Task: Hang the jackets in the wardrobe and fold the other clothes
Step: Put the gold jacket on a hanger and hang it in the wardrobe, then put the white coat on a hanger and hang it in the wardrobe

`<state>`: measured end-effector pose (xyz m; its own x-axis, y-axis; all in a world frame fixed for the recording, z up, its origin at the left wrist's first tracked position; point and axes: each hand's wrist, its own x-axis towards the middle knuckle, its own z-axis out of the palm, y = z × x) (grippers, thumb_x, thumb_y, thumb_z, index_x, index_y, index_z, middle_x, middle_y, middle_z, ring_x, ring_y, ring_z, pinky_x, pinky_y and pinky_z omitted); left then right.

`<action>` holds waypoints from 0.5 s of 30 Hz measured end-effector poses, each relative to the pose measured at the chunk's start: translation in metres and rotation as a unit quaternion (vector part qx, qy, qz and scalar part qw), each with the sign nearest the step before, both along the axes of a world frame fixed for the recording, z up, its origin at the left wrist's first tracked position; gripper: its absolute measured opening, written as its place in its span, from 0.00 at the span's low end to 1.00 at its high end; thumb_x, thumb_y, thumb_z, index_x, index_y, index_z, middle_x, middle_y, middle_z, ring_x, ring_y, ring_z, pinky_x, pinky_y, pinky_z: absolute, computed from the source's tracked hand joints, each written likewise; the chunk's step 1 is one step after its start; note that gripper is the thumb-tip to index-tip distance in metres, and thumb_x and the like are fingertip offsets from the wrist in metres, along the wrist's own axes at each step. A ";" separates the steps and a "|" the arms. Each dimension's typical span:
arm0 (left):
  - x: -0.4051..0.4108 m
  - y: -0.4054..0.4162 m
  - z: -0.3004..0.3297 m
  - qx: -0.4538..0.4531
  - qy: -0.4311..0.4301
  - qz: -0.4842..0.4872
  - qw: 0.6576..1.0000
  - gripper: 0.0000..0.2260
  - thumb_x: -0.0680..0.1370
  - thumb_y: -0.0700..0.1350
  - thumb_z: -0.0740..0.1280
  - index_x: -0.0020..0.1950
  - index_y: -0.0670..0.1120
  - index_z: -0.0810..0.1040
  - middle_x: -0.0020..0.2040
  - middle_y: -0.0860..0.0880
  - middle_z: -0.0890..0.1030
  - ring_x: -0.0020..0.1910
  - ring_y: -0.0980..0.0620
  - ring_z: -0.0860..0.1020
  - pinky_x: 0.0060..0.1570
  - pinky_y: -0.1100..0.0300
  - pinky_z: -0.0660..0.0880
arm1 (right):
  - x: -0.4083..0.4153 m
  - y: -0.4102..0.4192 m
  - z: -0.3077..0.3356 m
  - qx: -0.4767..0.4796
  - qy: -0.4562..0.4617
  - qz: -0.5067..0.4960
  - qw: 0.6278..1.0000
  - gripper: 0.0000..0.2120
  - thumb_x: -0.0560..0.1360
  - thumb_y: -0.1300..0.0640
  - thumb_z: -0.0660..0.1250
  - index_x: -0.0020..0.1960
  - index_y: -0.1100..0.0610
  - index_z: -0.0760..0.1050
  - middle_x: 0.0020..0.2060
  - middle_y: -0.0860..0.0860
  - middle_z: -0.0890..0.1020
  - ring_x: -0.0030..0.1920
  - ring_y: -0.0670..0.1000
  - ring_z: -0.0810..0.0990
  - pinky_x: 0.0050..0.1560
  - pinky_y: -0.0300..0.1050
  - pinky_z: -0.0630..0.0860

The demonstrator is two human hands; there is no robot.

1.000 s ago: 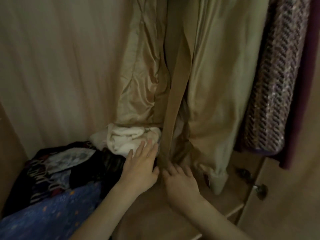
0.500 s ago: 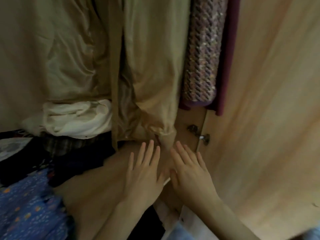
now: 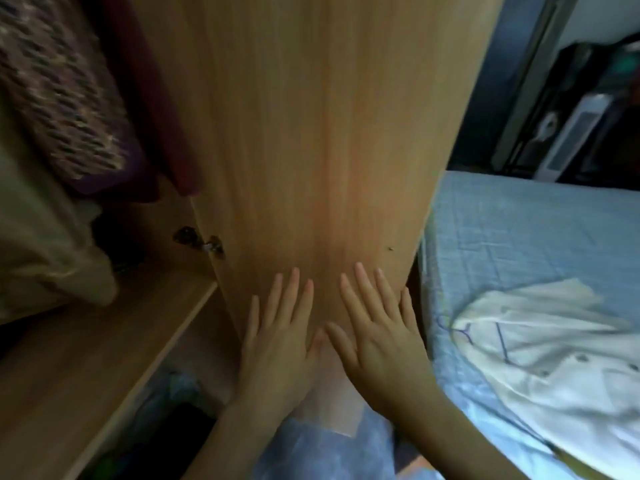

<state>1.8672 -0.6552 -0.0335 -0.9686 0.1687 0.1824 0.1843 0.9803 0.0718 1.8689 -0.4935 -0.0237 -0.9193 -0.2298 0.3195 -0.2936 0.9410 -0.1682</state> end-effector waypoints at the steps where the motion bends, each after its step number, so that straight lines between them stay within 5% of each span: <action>1: 0.000 0.021 0.000 0.003 0.003 -0.016 1.000 0.34 0.76 0.64 0.37 0.80 0.51 0.50 0.80 0.49 0.47 0.78 0.47 0.47 0.72 0.46 0.48 | 0.005 0.022 -0.002 -0.002 -0.002 -0.021 1.000 0.32 0.79 0.35 0.43 0.77 0.51 0.60 0.78 0.50 0.57 0.78 0.55 0.53 0.73 0.63 0.56; 4: 0.007 0.086 -0.003 0.003 -0.011 -0.062 0.998 0.31 0.81 0.61 0.39 0.77 0.47 0.63 0.78 0.46 0.61 0.76 0.46 0.61 0.69 0.43 0.59 | 0.024 0.084 -0.006 -0.012 -0.010 -0.080 0.997 0.33 0.79 0.35 0.41 0.78 0.50 0.58 0.78 0.50 0.56 0.78 0.55 0.53 0.73 0.61 0.52; 8: 0.012 0.173 -0.022 0.030 -0.006 -0.150 0.988 0.31 0.82 0.61 0.38 0.78 0.48 0.61 0.79 0.48 0.57 0.78 0.47 0.56 0.73 0.44 0.58 | 0.051 0.168 -0.013 -0.030 -0.021 -0.160 0.986 0.35 0.78 0.33 0.37 0.78 0.49 0.56 0.78 0.49 0.55 0.78 0.54 0.51 0.73 0.60 0.49; 12: 0.020 0.262 -0.036 0.030 0.008 -0.254 0.967 0.28 0.80 0.57 0.50 0.77 0.46 0.64 0.79 0.47 0.59 0.77 0.45 0.57 0.72 0.41 0.56 | 0.084 0.246 -0.025 -0.042 -0.028 -0.230 0.972 0.36 0.77 0.31 0.37 0.79 0.48 0.54 0.79 0.48 0.51 0.78 0.54 0.48 0.74 0.62 0.47; 15: 0.030 0.322 -0.045 0.031 0.007 -0.297 0.954 0.28 0.82 0.57 0.42 0.77 0.47 0.63 0.79 0.48 0.59 0.77 0.45 0.57 0.70 0.43 0.50 | 0.112 0.297 -0.034 -0.038 -0.036 -0.292 0.955 0.36 0.77 0.30 0.38 0.79 0.47 0.52 0.78 0.49 0.52 0.78 0.55 0.49 0.74 0.63 0.46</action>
